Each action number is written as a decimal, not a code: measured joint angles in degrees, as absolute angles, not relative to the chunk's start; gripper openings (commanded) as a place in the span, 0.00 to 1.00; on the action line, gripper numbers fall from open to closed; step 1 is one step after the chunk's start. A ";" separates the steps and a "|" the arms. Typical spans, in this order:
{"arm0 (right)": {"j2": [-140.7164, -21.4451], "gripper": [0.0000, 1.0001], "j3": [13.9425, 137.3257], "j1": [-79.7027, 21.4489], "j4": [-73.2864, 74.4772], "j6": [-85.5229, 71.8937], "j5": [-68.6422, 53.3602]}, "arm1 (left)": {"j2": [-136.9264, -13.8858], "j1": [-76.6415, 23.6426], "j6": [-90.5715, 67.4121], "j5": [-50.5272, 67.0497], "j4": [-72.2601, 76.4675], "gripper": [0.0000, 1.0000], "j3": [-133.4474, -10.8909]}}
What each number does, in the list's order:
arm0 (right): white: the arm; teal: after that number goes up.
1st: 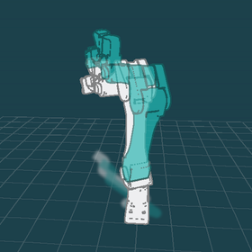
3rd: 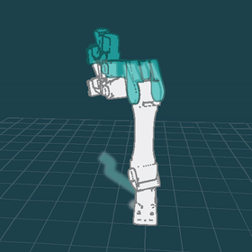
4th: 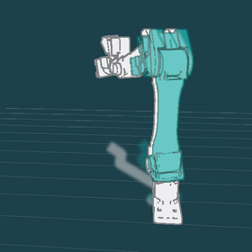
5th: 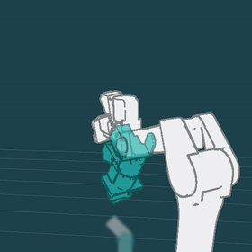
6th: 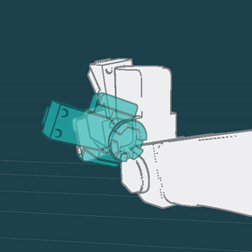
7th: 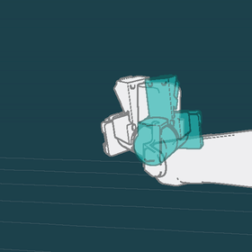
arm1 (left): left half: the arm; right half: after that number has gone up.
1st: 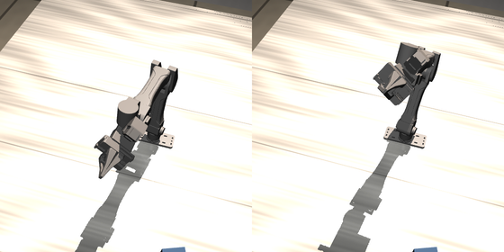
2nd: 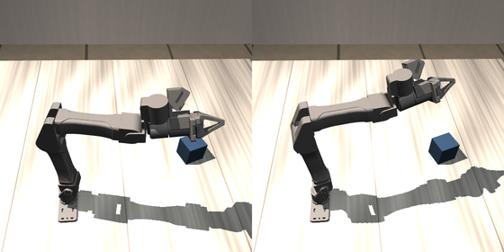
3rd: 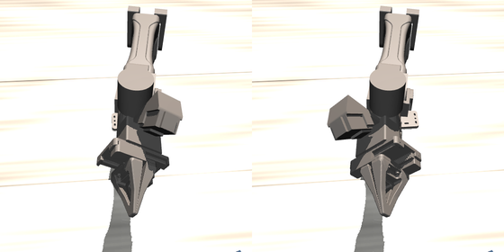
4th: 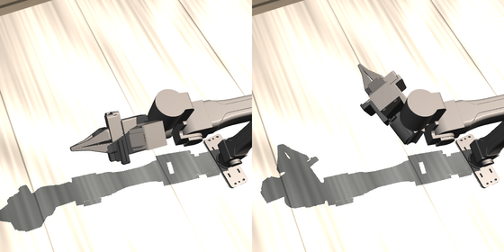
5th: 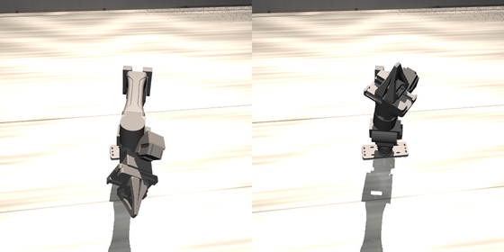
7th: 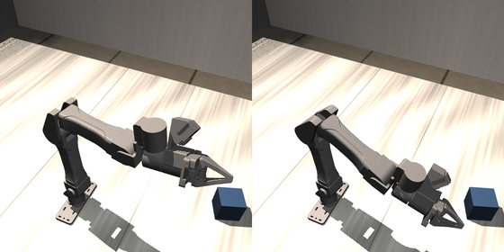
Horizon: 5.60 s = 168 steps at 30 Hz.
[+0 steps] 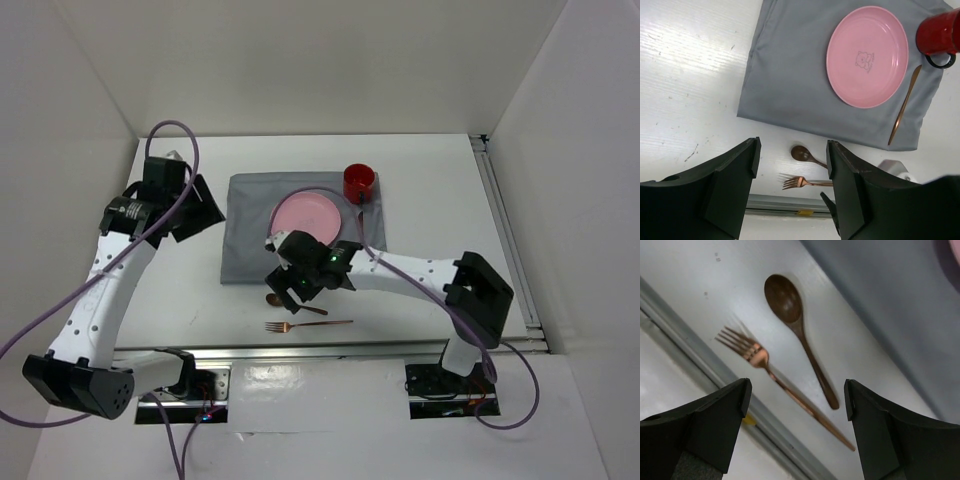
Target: Set the dinner table for one person
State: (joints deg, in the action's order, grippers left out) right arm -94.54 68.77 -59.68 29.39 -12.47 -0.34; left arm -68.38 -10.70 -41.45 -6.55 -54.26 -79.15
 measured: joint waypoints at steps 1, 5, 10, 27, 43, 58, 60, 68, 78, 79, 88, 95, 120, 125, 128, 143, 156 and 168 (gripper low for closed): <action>-96.09 0.87 69.49 -59.90 28.91 -11.68 0.16 | -68.29 -10.20 -40.86 -6.24 -54.54 0.72 -78.94; -100.90 0.84 71.42 -59.88 27.11 -8.80 1.39 | -67.75 -8.08 -39.24 -4.27 -55.33 0.72 -77.87; -103.59 0.81 70.57 -59.99 25.23 -6.79 1.74 | -66.85 -5.93 -37.58 -2.35 -55.40 0.72 -76.49; -107.26 0.26 67.33 -61.01 21.45 -3.49 2.59 | -66.11 -1.80 -34.61 0.32 -55.37 0.72 -74.61; -97.08 0.00 76.49 -63.44 30.06 -3.38 10.76 | -65.25 0.64 -32.97 1.41 -55.31 0.72 -74.61; -95.31 0.00 72.55 -29.67 36.82 -28.71 11.94 | -65.25 1.76 -32.71 2.31 -55.13 0.72 -74.43; -98.10 0.00 72.55 -29.39 36.60 -29.15 11.51 | -65.19 1.83 -32.42 2.33 -54.94 0.72 -73.97; -106.19 0.36 72.66 -28.42 33.47 -30.87 9.34 | -65.04 2.24 -31.64 2.44 -55.00 0.72 -72.62; -102.59 0.67 73.01 -31.62 33.06 -29.28 11.46 | -64.29 2.85 -31.62 3.11 -54.92 0.72 -71.77; -100.49 0.66 71.88 -32.58 32.97 -28.40 11.42 | -64.29 2.85 -31.62 3.22 -54.89 0.72 -71.75; -86.17 0.63 64.40 -55.44 33.12 -17.80 4.73 | -64.31 2.87 -31.62 4.40 -54.70 0.72 -71.75; -93.95 0.54 62.63 -66.43 33.67 -11.64 2.26 | -64.53 2.87 -31.64 4.47 -54.13 0.72 -71.75; -102.56 0.37 62.67 -67.26 28.93 -9.91 5.58 | -64.51 2.87 -31.62 5.04 -53.91 0.72 -71.72; -102.59 0.09 62.65 -67.26 27.88 -7.86 5.02 | -64.51 2.87 -31.62 5.06 -53.89 0.72 -71.70; -102.59 0.00 62.65 -67.55 27.70 -6.81 4.78 | -64.51 2.87 -31.62 5.10 -53.89 0.72 -71.70; -102.52 0.00 79.46 -66.35 38.13 -4.01 9.02 | -64.34 3.64 -32.01 5.32 -56.82 0.72 -79.68; -132.09 0.00 123.39 -47.07 37.08 -26.55 3.75 | -55.94 3.95 -39.48 8.97 -57.10 0.70 -82.30; -139.90 0.00 123.31 -46.89 25.96 -43.31 0.67 | -54.94 3.95 -40.45 12.51 -56.75 0.70 -76.60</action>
